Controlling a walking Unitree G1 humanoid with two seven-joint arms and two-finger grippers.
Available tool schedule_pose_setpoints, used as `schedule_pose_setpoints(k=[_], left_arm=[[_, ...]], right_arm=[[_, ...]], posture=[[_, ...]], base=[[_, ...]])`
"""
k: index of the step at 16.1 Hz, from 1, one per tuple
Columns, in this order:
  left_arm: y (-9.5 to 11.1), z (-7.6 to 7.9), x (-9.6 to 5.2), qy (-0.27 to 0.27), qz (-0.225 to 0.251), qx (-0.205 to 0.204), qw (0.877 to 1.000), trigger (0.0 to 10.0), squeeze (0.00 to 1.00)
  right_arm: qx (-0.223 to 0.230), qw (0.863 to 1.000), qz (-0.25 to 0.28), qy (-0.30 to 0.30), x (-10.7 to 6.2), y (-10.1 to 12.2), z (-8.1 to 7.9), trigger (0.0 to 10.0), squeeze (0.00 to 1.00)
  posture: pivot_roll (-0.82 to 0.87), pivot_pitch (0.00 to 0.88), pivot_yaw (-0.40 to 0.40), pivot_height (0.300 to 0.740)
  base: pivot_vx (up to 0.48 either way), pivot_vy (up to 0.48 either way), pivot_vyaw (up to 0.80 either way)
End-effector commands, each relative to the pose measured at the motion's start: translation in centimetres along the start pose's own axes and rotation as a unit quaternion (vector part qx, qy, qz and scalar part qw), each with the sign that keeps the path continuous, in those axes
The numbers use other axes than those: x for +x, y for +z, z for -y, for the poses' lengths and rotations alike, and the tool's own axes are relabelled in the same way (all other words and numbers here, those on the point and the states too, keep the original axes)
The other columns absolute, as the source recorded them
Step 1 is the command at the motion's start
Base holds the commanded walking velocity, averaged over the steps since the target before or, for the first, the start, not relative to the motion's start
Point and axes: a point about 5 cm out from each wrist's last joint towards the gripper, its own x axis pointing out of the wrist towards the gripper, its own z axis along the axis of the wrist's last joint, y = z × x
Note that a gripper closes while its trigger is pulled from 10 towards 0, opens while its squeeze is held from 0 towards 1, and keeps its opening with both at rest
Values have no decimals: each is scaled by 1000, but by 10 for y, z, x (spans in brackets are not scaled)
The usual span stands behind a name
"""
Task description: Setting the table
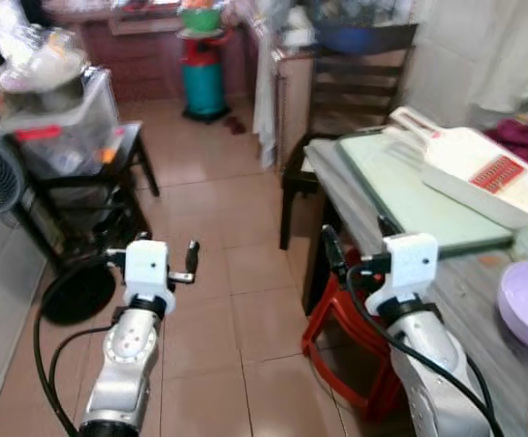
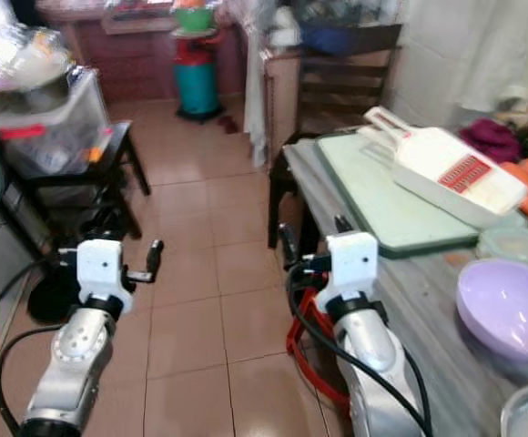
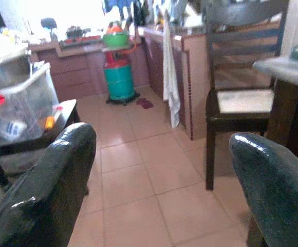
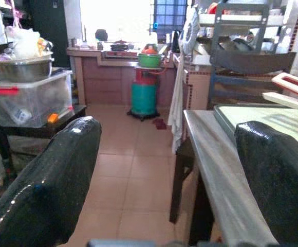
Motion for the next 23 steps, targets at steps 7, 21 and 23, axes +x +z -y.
schedule_pose_setpoints(k=[7,21,23], left_arm=[[-2,1,0,-1,-5,1,1000,10000,0],[-6,5,0,-3,-11,1,1000,10000,0],[-7,5,-1,4,-10,-3,1000,10000,0]], right_arm=[[0,1000,-2,-5,-1,-1,2,10000,0],[7,1000,-7,-16,2,-4,6,10000,0],[6,1000,-9,-7,4,-5,5,10000,0]], posture=[[-50,0,30,740],[-41,0,8,740],[-29,0,-7,740]], base=[[0,409,343],[0,205,132],[0,0,0]])
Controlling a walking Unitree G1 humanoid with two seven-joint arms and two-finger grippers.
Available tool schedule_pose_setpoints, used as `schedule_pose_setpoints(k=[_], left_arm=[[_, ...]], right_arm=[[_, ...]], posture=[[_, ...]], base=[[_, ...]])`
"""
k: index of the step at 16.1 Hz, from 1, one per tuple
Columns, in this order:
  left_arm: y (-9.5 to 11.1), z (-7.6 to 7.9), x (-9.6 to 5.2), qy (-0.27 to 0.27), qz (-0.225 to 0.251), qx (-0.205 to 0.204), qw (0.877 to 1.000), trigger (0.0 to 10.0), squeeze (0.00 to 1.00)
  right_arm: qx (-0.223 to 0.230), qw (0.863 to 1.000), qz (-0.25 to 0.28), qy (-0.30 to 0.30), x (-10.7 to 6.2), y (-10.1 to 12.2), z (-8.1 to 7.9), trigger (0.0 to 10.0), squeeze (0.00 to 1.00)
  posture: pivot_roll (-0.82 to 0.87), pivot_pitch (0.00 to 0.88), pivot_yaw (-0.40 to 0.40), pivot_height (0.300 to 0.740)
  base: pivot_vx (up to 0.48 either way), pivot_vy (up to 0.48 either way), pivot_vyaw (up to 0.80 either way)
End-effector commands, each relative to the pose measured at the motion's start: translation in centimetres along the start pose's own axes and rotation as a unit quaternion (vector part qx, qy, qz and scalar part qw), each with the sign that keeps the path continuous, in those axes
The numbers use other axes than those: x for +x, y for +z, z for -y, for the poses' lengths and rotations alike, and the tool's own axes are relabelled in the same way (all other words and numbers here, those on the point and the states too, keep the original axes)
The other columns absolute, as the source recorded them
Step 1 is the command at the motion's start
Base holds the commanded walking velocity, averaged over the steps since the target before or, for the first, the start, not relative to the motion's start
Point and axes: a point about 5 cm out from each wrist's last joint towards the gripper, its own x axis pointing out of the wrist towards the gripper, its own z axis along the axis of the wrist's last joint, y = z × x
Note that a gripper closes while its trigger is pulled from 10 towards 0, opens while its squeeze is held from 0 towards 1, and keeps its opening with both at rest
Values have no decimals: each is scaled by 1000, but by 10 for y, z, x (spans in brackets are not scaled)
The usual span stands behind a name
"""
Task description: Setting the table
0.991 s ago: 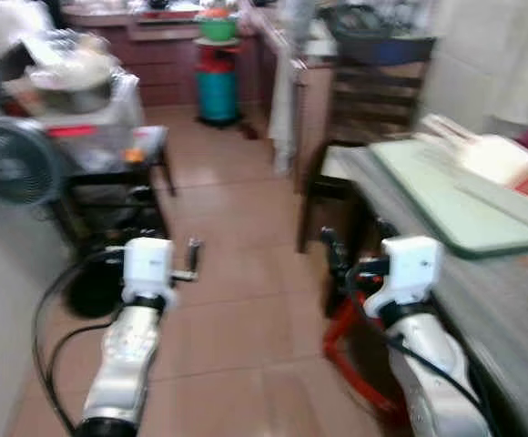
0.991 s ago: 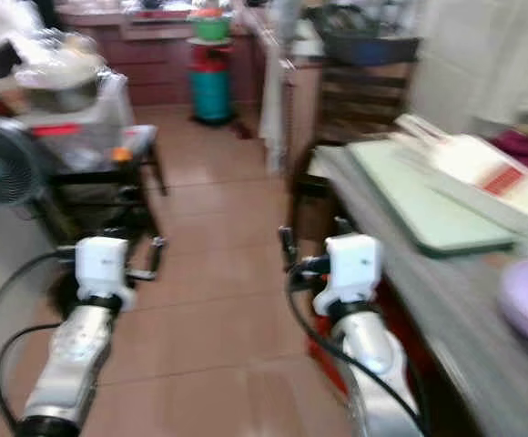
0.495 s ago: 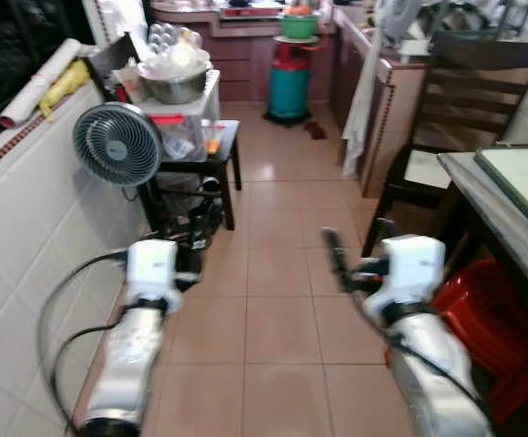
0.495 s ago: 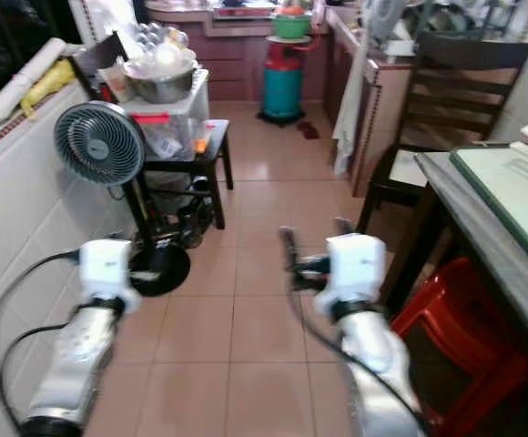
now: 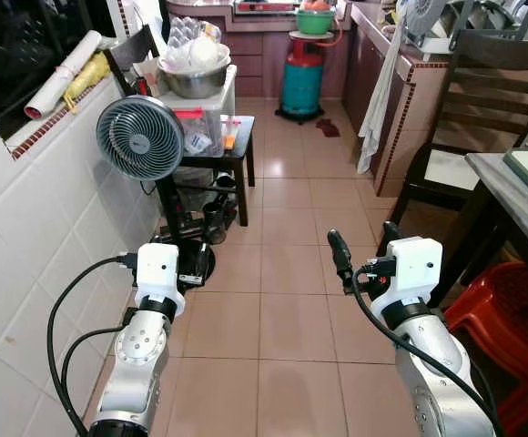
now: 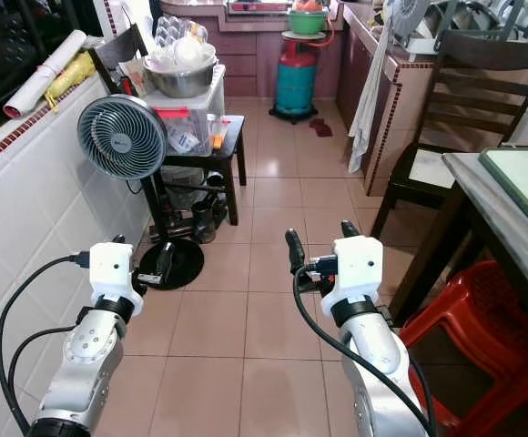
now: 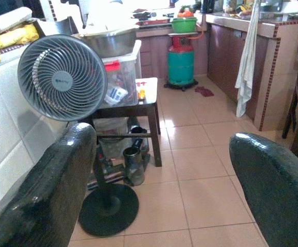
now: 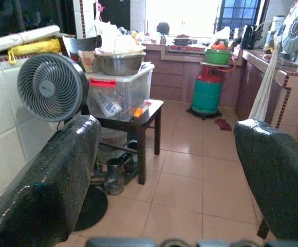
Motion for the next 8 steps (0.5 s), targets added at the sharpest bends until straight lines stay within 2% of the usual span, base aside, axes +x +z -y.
schedule_pose_setpoints(k=[1,2,8], left_arm=[[-1,-3,-2,10,0,2,1000,10000,0],[-2,-3,-2,12,-1,2,1000,10000,0],[-2,-6,-4,15,0,6,1000,10000,0]], right_arm=[[1,1000,2,5,4,2,1,10000,0],[0,1000,2,7,5,2,1,10000,0],[1,1000,5,13,10,2,-3,10000,0]], posture=[[-23,0,-13,740],[-17,0,-17,740],[-10,0,-9,740]], base=[[0,0,0],[0,0,0],[0,480,0]])
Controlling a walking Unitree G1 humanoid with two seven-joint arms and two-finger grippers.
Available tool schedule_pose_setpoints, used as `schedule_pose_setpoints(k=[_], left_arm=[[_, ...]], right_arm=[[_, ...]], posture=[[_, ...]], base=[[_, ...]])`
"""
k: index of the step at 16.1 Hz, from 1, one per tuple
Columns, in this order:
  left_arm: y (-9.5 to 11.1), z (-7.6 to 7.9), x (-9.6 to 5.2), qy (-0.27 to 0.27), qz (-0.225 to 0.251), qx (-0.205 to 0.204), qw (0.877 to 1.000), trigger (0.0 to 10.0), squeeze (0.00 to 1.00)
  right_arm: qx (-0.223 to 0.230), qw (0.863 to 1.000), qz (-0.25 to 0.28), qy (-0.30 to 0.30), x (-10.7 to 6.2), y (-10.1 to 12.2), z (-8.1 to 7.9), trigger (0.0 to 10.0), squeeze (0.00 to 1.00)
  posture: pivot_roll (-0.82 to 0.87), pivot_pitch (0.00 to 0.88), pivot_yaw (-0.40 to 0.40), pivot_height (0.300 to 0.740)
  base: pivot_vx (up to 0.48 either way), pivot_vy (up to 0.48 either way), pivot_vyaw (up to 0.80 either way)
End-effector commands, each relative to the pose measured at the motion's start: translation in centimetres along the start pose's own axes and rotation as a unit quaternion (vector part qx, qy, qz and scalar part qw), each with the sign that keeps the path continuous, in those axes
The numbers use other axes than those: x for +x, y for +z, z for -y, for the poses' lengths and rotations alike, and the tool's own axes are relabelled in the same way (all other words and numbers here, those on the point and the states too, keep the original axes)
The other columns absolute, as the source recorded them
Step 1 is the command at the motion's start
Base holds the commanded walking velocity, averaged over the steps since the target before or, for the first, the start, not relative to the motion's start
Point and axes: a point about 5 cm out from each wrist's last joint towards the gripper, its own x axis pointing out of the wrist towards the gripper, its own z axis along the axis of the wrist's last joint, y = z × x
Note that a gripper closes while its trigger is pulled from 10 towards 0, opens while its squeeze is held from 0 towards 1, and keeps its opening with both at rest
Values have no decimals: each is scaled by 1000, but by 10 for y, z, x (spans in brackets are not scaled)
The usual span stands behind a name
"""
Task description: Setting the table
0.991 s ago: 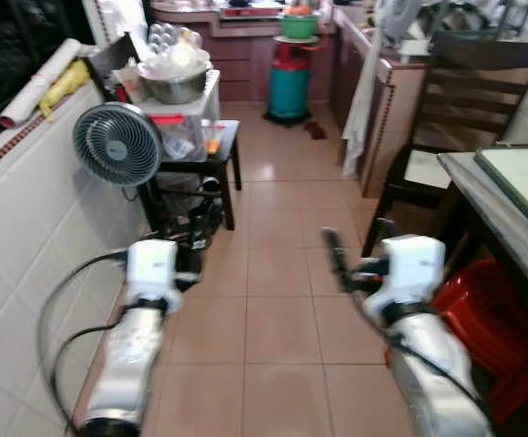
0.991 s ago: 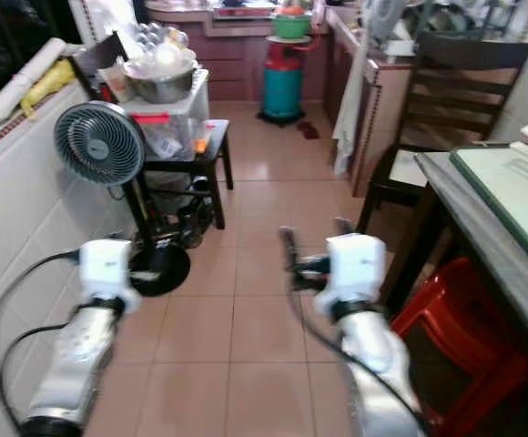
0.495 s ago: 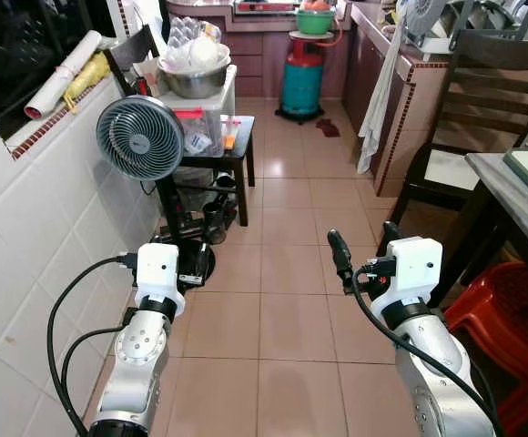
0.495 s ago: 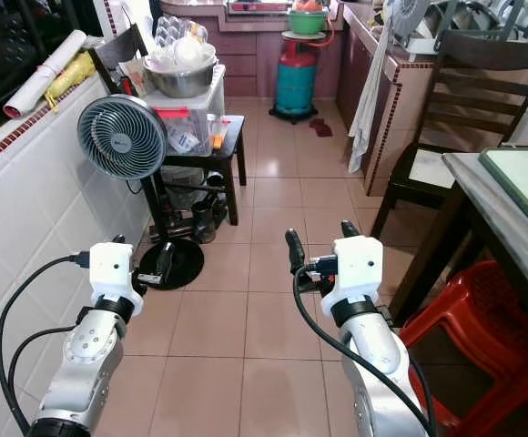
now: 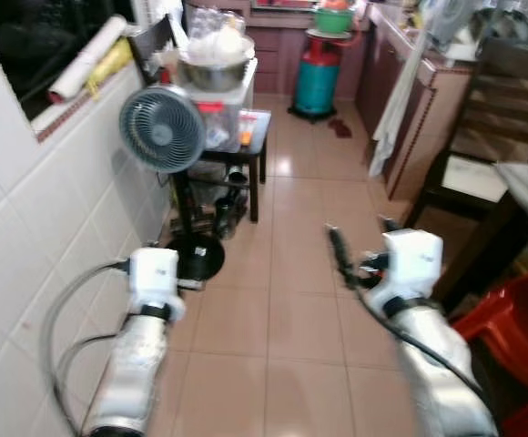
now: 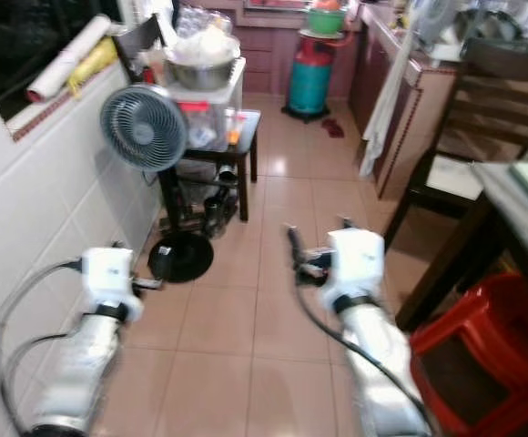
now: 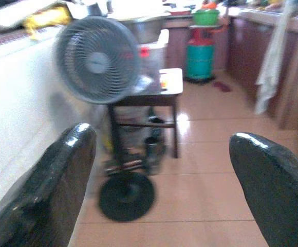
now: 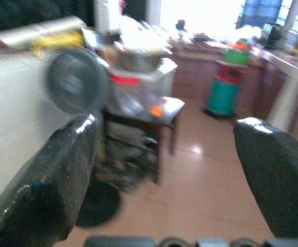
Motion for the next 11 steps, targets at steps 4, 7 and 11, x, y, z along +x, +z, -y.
schedule_pose_setpoints(k=[4,7,11], left_arm=[[4,7,4,-10,9,0,1000,10000,0],[4,8,4,-14,8,1,1000,10000,0],[0,8,1,-19,4,16,1000,10000,0]], right_arm=[[-7,1000,-6,-20,-5,-3,10,10000,0],[-8,1000,-6,-22,-5,-4,11,10000,0],[-8,1000,-12,-22,-6,-9,12,10000,0]], posture=[[-20,0,3,740],[-20,0,2,740],[-6,0,-5,740]], base=[[0,480,0],[0,480,0],[0,324,0]])
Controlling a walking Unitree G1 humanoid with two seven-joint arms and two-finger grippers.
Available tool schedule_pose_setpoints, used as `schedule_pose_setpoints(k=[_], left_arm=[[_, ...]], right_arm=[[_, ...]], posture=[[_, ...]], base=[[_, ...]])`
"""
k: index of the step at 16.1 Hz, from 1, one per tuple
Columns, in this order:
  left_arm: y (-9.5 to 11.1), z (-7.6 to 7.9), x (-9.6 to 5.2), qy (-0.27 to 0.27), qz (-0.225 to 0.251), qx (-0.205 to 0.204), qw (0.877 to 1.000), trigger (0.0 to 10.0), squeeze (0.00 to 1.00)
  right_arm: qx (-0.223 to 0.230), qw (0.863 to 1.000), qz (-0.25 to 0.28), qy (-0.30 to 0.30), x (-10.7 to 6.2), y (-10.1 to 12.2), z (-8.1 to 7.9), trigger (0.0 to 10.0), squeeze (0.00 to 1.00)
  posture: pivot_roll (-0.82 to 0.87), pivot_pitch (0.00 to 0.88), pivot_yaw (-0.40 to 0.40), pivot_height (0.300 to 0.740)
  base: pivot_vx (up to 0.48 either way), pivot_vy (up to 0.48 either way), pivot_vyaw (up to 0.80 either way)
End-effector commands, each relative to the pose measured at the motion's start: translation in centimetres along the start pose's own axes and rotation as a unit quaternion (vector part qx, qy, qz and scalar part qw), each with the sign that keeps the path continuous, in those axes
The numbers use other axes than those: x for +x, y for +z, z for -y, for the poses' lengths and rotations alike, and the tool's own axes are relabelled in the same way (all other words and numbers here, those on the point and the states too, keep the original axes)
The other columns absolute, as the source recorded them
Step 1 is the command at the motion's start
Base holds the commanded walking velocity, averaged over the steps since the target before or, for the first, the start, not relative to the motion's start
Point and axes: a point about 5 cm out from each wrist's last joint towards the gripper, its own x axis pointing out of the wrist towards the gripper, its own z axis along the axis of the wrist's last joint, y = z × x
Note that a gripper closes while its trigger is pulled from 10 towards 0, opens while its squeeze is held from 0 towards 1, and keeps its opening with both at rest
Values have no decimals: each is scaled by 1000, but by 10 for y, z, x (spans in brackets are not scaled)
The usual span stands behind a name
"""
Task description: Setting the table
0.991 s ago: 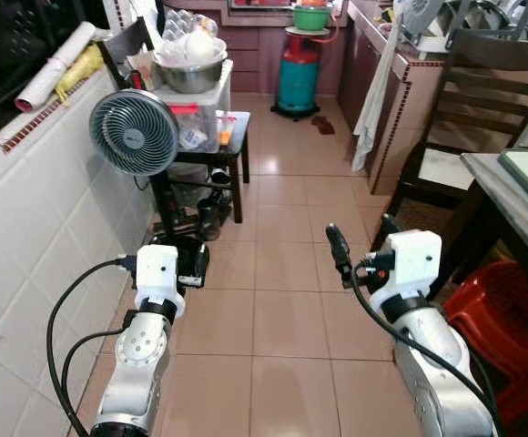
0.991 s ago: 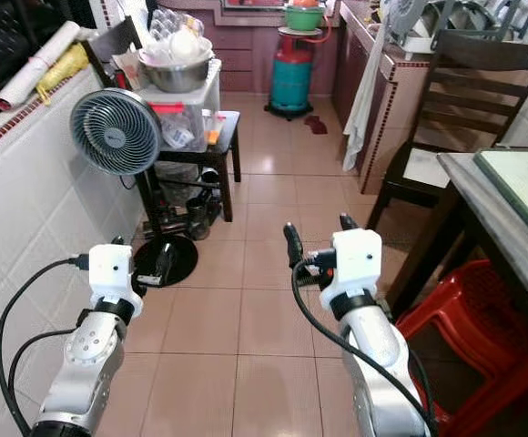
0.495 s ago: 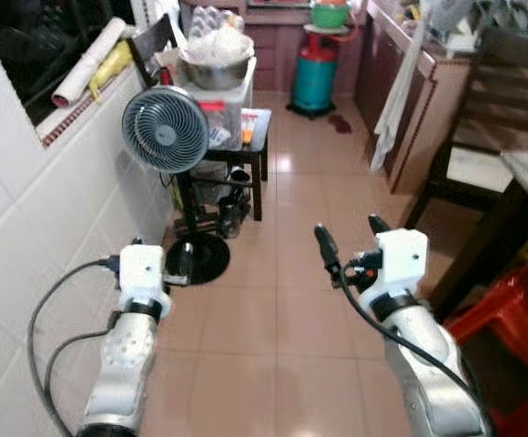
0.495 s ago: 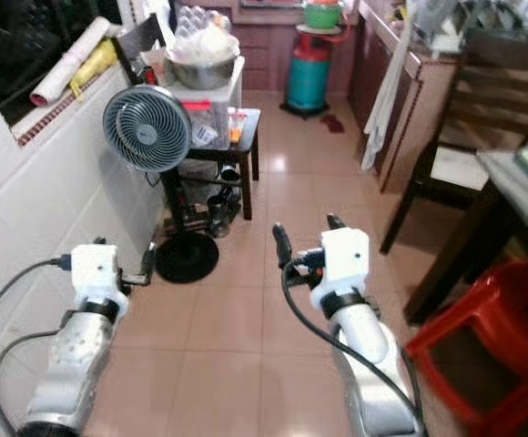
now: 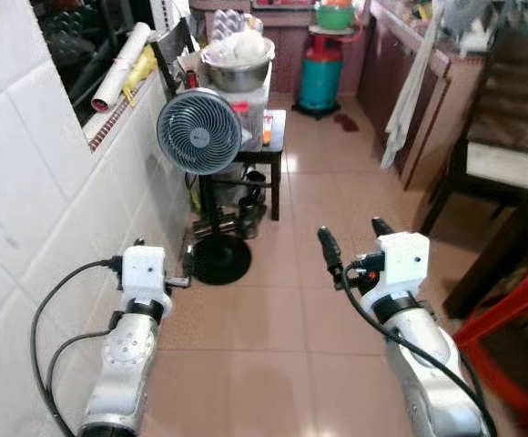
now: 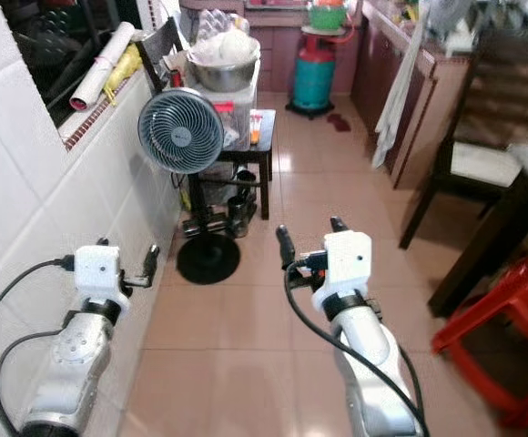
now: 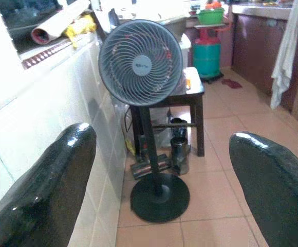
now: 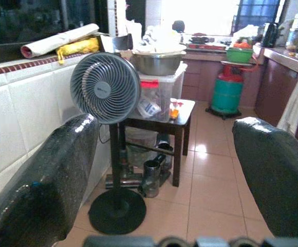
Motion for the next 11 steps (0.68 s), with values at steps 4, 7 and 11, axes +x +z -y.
schedule_pose_setpoints(k=[4,7,11], left_arm=[[-28,-2,-8,-12,-55,14,998,10000,0],[-72,-13,-22,-29,-149,17,988,10000,0],[-108,-12,-40,-52,-251,35,966,10000,0]], right_arm=[[-11,999,-36,-17,-2,-23,12,10000,0],[-22,992,-105,-65,-4,-65,33,10000,0],[11,970,-221,-99,-13,-118,38,10000,0]], posture=[[28,0,-21,740],[92,0,-76,740],[73,0,-56,740]], base=[[0,0,0],[0,0,0],[0,0,0]])
